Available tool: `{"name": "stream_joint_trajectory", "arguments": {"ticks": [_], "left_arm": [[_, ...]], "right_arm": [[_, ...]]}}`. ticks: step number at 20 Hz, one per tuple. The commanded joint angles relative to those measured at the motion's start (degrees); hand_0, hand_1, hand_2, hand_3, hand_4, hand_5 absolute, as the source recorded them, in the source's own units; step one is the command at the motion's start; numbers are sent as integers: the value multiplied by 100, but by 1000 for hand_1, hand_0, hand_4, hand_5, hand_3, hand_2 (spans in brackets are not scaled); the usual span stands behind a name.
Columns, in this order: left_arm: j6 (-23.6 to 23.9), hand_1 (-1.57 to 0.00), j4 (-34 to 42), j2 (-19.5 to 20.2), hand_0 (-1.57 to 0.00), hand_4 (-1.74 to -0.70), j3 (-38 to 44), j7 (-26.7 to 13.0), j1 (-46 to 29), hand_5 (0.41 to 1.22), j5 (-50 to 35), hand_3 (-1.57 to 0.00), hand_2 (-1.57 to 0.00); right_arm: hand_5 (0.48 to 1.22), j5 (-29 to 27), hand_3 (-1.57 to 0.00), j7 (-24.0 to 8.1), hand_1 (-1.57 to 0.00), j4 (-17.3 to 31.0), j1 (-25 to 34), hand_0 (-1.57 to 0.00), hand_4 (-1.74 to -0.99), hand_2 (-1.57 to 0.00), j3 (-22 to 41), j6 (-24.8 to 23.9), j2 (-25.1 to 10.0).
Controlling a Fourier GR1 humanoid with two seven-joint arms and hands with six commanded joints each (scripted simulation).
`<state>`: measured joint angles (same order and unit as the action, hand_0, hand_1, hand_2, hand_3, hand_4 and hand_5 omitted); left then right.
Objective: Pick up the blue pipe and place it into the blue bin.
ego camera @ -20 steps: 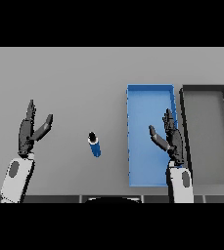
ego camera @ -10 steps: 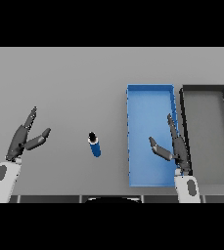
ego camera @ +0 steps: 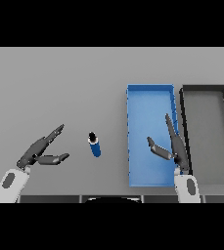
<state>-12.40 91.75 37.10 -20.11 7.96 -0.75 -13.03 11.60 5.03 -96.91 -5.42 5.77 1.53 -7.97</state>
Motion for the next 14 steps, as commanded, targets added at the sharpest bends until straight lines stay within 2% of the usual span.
{"name": "stream_joint_trajectory", "arguments": {"ticks": [1,3,6,8,10,14], "left_arm": [[-12,1,2,-26,1,-1113,-118,-100,-31,497,119,1,1],[29,1,262,-123,1,-1132,-352,-147,-62,475,312,1,1],[47,1,111,-426,1,-1139,-613,-428,95,450,515,1,1],[88,1,-32,-716,1,-1146,-747,-434,222,451,606,1,1],[99,1,-112,-862,1,-1151,-838,-210,248,456,714,1,1],[289,1,-507,-1434,1,-1150,-961,-295,605,460,870,1,1]], "right_arm": [[617,7,1,-7,1,-41,-20,1,-1164,1,-31,-12,-46],[618,-47,1,-44,1,-108,-34,1,-1182,1,-28,-6,-6],[615,-160,1,-105,1,-135,-2,1,-1197,1,-90,33,-17],[625,-115,1,-61,1,-115,-6,1,-1213,1,-57,28,-3],[626,-142,1,-40,1,-158,-90,1,-1217,1,-25,82,5],[621,-41,1,-121,1,-134,-152,1,-1202,1,1,1,59]]}}
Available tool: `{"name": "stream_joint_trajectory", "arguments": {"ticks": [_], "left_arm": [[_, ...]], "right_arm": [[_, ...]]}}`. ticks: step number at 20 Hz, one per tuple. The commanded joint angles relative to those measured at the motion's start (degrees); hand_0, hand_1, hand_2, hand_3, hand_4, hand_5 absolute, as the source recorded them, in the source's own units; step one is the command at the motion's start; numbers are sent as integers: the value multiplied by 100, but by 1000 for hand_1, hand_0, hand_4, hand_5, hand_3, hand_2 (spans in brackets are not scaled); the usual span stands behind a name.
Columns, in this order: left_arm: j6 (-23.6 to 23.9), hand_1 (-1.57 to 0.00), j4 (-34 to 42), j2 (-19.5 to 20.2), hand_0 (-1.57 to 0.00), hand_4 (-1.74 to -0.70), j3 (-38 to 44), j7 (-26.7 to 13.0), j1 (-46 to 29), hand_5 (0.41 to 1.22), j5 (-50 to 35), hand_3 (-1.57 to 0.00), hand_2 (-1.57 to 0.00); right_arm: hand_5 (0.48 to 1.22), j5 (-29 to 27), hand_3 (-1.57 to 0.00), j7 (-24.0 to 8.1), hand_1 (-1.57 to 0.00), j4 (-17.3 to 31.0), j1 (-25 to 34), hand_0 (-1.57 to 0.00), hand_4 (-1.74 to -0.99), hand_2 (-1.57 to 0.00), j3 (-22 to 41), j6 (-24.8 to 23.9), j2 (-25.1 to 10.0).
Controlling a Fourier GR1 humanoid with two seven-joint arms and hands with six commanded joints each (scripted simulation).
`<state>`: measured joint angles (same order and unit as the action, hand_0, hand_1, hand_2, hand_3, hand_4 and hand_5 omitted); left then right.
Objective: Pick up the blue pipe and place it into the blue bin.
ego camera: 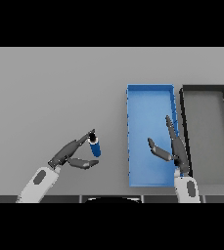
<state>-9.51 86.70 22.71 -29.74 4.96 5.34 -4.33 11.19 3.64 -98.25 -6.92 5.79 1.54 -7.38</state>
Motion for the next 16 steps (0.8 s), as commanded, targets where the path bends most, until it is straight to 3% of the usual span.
{"name": "stream_joint_trajectory", "arguments": {"ticks": [1,3,4,7,10,12,14,15,16], "left_arm": [[35,1,-147,-121,1,-1145,-23,1,91,460,51,1,1],[37,1,-394,-298,1,-1120,-97,131,185,456,153,1,1],[94,1,-477,-328,1,-1098,-113,106,235,448,249,1,1],[236,1,-759,-535,1,-1051,-195,-46,428,418,468,1,1],[184,1,-874,-781,1,-1090,-221,78,482,441,361,1,1],[155,0,-935,-889,1,-1140,-157,209,510,502,231,-40,-54],[133,-156,-1070,-1113,-10,-1243,-96,300,502,613,47,-276,-308],[96,-319,-1122,-1176,-125,-1281,-35,363,518,735,-66,-535,-485],[152,-547,-1065,-1228,-359,-1369,-14,377,487,832,-112,-742,-689]], "right_arm": [[625,-19,1,62,1,-22,-4,1,-1205,1,-22,-11,-3],[634,-62,1,48,1,5,46,1,-1211,1,-76,-3,-42],[637,-80,1,184,1,7,17,1,-1215,1,-80,15,-48],[645,-65,1,202,1,-33,-44,1,-1221,1,-52,20,-31],[649,17,1,187,1,-59,-63,1,-1205,1,-53,-36,-55],[653,-30,1,254,1,-94,-99,1,-1210,1,-71,2,-82],[655,-73,1,207,1,-62,-76,1,-1217,1,-98,42,-115],[656,-84,1,234,1,-87,-85,1,-1220,1,-118,43,-140],[656,-90,1,207,1,-54,-61,1,-1220,1,-115,44,-123]]}}
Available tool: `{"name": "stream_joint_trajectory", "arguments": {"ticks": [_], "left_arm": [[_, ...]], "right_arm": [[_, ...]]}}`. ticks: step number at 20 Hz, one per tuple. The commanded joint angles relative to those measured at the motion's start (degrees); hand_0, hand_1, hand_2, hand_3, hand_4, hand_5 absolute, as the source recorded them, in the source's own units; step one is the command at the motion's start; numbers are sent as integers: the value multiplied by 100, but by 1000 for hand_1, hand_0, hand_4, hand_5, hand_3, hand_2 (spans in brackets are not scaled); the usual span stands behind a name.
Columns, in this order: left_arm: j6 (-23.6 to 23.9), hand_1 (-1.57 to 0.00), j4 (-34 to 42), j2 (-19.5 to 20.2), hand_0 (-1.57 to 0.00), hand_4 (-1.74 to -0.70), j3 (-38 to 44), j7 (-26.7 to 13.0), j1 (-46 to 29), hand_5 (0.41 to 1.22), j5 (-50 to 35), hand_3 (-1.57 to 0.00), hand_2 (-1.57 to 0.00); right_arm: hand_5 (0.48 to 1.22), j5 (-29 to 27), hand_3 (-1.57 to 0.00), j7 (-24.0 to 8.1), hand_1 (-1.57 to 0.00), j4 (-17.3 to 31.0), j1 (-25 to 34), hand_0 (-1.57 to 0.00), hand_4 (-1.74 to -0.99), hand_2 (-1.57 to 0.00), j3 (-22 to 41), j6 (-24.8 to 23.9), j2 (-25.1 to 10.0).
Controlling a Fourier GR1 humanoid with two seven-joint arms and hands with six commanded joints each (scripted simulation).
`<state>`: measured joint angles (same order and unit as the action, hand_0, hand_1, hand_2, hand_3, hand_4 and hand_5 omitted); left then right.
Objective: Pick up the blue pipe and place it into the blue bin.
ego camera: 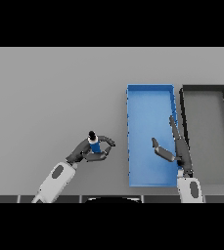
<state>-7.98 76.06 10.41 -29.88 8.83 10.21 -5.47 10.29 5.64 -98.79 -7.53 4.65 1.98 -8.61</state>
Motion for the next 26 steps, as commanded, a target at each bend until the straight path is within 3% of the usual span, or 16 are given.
{"name": "stream_joint_trajectory", "arguments": {"ticks": [1,2,4,6,9,11,13,24,26], "left_arm": [[11,-752,26,12,-602,-1439,-32,-6,-80,910,18,-908,-865],[-29,-915,98,25,-796,-1497,-25,-119,-86,972,-19,-1030,-1006],[-63,-1151,120,-15,-1075,-1580,-126,48,-160,1062,39,-1194,-1210],[70,-1302,134,-52,-1253,-1530,-172,24,-91,1119,169,-1330,-1340],[167,-1434,304,-111,-1408,-1492,-166,353,-219,1169,349,-1448,-1453],[181,-1483,395,-166,-1467,-1478,-73,353,-121,1188,372,-1492,-1495],[169,-1515,661,-272,-1504,-1471,-48,404,-88,1200,336,-1520,-1522],[-212,-1566,1674,-426,-1565,-1467,-75,-493,255,1219,273,-1567,-1567],[-236,-1568,1662,-423,-1567,-1466,-51,-525,187,1220,355,-1568,-1568]], "right_arm": [[657,63,1,-46,1,55,64,1,-1219,1,32,-55,51],[658,43,1,62,1,49,31,1,-1224,1,48,-17,53],[660,-18,1,-2,1,61,61,1,-1233,1,36,3,78],[651,-59,1,-31,1,56,47,1,-1224,1,24,44,58],[635,-76,1,-62,1,27,83,1,-1220,1,31,54,61],[628,-129,1,-191,1,54,157,1,-1219,1,2,75,57],[633,-173,1,-127,1,85,145,1,-1229,1,-54,84,27],[642,28,1,-115,1,91,152,1,-1155,1,-55,-9,-55],[643,103,1,20,1,84,87,1,-1145,1,-18,-47,-39]]}}
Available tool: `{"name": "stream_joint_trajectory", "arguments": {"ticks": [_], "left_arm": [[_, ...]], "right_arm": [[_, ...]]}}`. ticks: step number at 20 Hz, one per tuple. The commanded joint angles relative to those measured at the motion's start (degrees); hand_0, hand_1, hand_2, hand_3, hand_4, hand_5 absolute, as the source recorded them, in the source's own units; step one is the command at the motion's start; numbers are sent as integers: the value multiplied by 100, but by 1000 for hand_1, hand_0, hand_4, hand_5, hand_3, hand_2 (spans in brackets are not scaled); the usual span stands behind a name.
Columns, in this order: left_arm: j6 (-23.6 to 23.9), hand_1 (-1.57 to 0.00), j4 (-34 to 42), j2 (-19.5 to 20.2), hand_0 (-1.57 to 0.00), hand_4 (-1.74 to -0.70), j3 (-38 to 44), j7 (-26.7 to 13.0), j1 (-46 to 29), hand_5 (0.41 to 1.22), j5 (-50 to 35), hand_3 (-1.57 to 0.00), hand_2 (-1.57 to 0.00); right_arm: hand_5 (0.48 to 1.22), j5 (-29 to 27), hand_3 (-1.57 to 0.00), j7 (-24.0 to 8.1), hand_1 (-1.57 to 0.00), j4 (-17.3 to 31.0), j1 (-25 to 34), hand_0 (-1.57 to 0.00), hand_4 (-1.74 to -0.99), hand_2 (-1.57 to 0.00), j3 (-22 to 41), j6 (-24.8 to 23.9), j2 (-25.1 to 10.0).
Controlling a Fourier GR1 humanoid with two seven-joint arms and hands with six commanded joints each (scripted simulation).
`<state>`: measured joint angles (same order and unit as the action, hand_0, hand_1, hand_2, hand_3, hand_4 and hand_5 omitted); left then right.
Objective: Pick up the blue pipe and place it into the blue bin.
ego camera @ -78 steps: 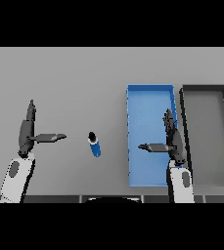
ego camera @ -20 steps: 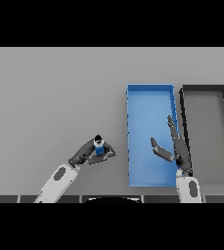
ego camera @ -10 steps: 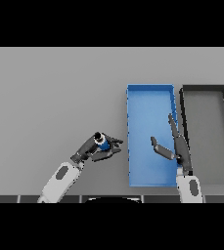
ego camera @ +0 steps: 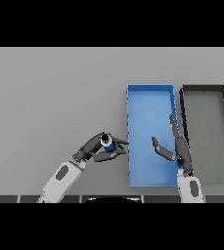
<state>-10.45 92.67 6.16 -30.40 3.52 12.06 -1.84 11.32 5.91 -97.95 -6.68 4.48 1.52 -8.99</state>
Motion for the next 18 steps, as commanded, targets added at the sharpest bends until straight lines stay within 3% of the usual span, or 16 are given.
{"name": "stream_joint_trajectory", "arguments": {"ticks": [1,8,10,14,18], "left_arm": [[-9,-1569,-30,-41,-1568,-1466,14,-19,33,1220,33,-1569,-1569],[-201,-1570,-94,-173,-1570,-1467,165,71,48,1220,152,-1571,-1571],[-261,-1571,-121,-201,-1571,-1467,210,-5,53,1221,184,-1571,-1571],[-369,-1571,-59,-327,-1571,-1467,204,0,-20,1221,264,-1571,-1571],[-435,-1571,-5,-391,-1571,-1467,266,-124,-52,1221,356,-1571,-1571]], "right_arm": [[643,67,1,9,1,-73,-58,1,-1141,1,21,-50,5],[642,417,1,-190,1,-815,-470,1,-1187,-20,170,-256,7],[641,-456,0,-44,-12,-1008,-356,1,-1198,-67,97,283,12],[600,-1920,-1,-942,-23,-1584,108,1,-1224,-118,109,1380,-539],[560,-2695,0,-1979,-9,-1996,1006,1,-1255,-104,406,1769,-940]]}}
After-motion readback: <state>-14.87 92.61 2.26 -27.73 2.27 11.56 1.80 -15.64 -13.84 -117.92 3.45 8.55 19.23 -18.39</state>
